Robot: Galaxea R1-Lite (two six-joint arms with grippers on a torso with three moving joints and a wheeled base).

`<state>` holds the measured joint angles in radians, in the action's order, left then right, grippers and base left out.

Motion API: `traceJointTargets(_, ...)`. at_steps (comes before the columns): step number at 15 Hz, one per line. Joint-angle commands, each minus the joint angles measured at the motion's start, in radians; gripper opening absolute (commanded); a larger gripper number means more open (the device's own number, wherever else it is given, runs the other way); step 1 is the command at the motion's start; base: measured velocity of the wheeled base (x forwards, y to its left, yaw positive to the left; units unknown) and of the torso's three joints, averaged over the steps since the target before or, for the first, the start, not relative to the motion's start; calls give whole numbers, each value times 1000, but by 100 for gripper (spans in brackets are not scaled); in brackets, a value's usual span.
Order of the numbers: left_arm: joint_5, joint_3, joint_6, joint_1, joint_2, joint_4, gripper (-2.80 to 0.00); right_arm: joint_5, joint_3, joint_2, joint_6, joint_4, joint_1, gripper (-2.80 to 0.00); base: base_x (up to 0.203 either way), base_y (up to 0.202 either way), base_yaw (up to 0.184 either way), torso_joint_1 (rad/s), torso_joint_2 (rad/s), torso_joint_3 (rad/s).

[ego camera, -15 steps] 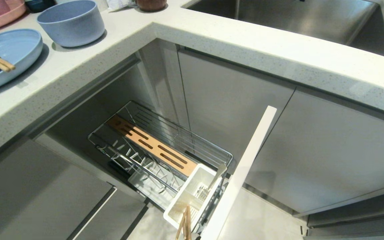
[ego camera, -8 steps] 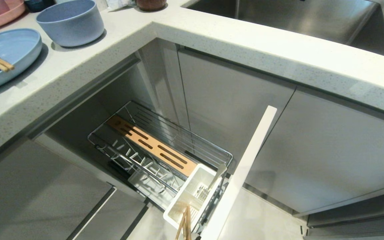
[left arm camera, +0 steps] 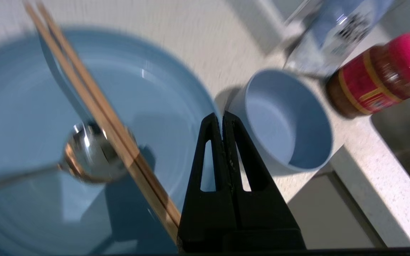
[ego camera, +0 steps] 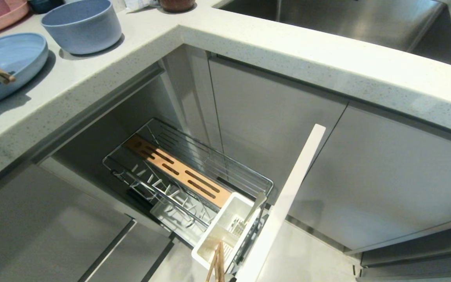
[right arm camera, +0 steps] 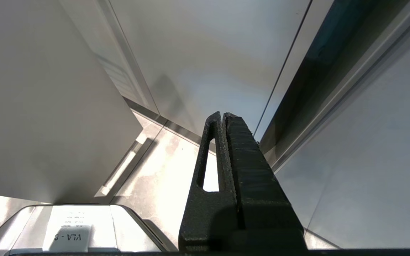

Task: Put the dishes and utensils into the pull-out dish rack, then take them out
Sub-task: Pick up the chopsticks and place it in the cupboard

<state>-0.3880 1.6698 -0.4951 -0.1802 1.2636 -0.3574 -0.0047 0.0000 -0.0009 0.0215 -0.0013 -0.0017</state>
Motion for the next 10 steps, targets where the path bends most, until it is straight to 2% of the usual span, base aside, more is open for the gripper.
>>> traceJointTargets(1,-9,103,-75,-11,68,-162,-280,0,2,-3,0,0,0,-280,0,0,0,0,0,0)
traceJointTargets(2,-12,103,-76,-12,65,-166,-280,0,2,-3,0,0,0,-280,0,0,0,0,0,0)
traceJointTargets(8,-63,241,-87,-18,70,-482,-280,0,2,-2,0,0,0,-280,0,0,0,0,0,0)
traceJointTargets(10,-72,245,-88,-18,68,-492,-280,0,2,1,0,0,0,-280,0,0,0,0,0,0)
